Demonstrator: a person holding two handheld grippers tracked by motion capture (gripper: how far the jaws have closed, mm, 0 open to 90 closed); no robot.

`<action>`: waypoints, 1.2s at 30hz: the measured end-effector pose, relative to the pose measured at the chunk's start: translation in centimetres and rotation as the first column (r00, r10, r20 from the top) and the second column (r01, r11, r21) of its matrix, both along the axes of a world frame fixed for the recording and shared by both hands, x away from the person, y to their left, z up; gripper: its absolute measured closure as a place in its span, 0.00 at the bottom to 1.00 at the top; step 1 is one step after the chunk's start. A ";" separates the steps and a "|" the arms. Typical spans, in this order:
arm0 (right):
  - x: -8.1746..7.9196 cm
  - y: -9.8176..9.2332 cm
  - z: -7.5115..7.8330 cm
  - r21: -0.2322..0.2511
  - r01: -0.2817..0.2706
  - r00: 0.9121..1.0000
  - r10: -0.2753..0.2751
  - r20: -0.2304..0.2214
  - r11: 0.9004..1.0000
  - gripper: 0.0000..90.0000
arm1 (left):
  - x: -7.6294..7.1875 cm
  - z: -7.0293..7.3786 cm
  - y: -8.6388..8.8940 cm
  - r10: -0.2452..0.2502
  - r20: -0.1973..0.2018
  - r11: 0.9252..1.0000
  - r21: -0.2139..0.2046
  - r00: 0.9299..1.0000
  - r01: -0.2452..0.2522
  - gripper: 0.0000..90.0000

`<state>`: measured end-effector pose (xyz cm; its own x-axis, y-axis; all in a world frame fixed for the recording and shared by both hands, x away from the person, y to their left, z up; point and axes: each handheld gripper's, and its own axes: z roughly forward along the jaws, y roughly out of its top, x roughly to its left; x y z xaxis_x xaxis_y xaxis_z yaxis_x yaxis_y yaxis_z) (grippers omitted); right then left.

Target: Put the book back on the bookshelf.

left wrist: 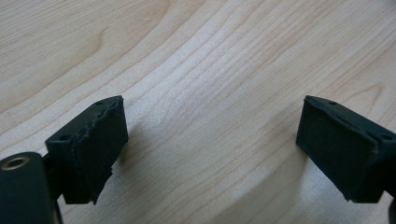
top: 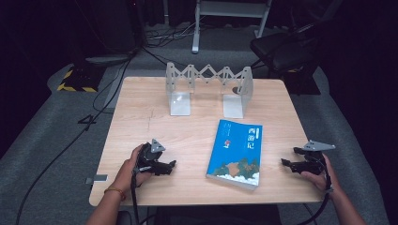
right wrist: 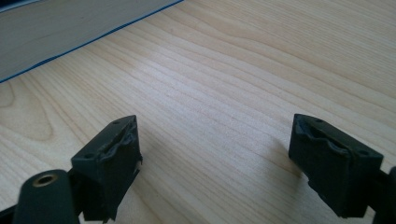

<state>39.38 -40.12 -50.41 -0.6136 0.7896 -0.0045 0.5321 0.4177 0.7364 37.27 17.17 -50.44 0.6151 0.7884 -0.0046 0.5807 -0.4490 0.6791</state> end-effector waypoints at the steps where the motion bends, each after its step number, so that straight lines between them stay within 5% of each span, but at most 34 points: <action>1: 0.0 0.0 0.0 0.001 -0.005 1.000 0.005 -0.001 1.000 0.18 | 0.0 0.0 0.0 0.000 0.000 1.000 0.000 1.000 0.000 0.10; 8: 0.1 0.1 0.0 -0.001 -0.028 1.000 0.028 -0.003 1.000 0.17 | -0.2 0.0 -0.2 -0.042 -0.009 0.999 -0.007 0.999 0.042 0.10; 16: 0.1 1.3 0.4 -0.023 -0.093 0.996 0.093 -0.016 0.995 0.22 | -1.7 0.0 -1.5 -0.151 -0.007 0.989 -0.006 0.989 0.151 0.10; 23: 0.3 5.5 1.7 -0.080 -0.255 0.967 0.252 -0.044 0.964 0.23 | -2.0 0.0 -2.0 -0.201 -0.010 0.980 -0.011 0.980 0.200 0.10; 25: 0.5 6.8 2.0 -0.120 -0.279 0.960 0.275 -0.051 0.953 0.24 | -2.0 0.0 -2.0 -0.205 -0.009 0.979 -0.011 0.979 0.205 0.09; 29: 0.5 8.4 1.9 -0.125 -0.323 0.946 0.317 -0.065 0.938 0.25 | -2.1 0.0 -2.1 -0.213 -0.006 0.977 -0.008 0.977 0.213 0.10; 36: 0.2 8.8 1.8 -0.071 -0.338 0.940 0.334 -0.064 0.939 0.25 | -2.0 0.0 -2.2 -0.228 -0.005 0.974 -0.006 0.974 0.228 0.10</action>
<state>39.55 -31.35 -48.65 -0.8440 0.5359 -0.0211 0.3863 0.6347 0.6693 35.25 15.01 -50.46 0.7785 0.6275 -0.0127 0.4673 -0.5661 0.6791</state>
